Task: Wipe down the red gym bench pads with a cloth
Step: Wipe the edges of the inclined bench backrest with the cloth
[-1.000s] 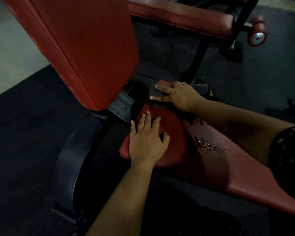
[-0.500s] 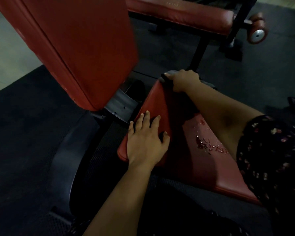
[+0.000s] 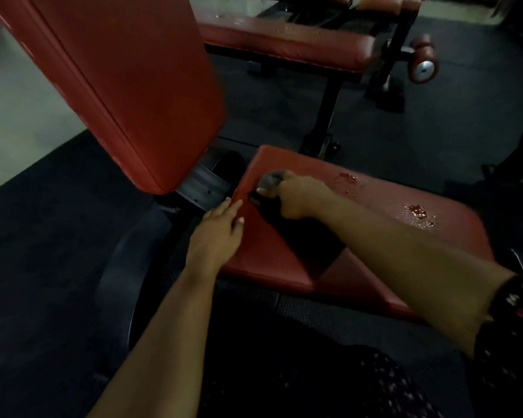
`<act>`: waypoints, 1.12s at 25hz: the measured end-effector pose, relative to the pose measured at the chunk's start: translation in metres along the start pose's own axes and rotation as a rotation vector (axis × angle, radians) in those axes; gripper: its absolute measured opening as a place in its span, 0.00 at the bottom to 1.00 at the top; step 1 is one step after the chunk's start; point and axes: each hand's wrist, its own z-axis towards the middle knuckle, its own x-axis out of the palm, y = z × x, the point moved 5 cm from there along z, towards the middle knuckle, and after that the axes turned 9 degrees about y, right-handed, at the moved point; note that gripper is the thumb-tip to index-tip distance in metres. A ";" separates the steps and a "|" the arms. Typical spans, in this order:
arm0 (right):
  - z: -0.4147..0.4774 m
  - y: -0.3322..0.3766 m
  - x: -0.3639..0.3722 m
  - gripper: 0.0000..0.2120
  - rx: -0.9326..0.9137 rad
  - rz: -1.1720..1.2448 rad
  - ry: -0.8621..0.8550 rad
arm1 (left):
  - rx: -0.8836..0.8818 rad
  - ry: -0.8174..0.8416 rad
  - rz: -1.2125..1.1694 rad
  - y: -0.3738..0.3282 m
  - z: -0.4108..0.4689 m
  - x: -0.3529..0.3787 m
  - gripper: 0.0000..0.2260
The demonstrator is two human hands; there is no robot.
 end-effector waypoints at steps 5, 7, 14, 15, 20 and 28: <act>-0.035 0.024 0.022 0.26 0.021 -0.155 -0.130 | 0.030 -0.001 0.085 -0.009 -0.001 0.000 0.22; -0.015 0.010 0.013 0.24 0.026 -0.215 -0.183 | 0.015 0.008 0.109 -0.015 0.002 0.003 0.23; 0.022 -0.003 -0.010 0.19 0.227 -0.057 -0.210 | 0.023 -0.074 0.063 -0.017 0.007 0.010 0.21; 0.013 0.004 -0.006 0.18 0.219 -0.027 -0.206 | 0.028 -0.075 0.056 -0.015 0.008 0.011 0.21; -0.078 0.040 0.035 0.23 0.057 -0.094 -0.127 | 0.078 -0.131 -0.019 -0.014 0.006 0.006 0.17; -0.162 0.042 0.096 0.32 -0.178 -0.421 -0.101 | 0.378 0.036 0.316 -0.030 -0.003 0.008 0.22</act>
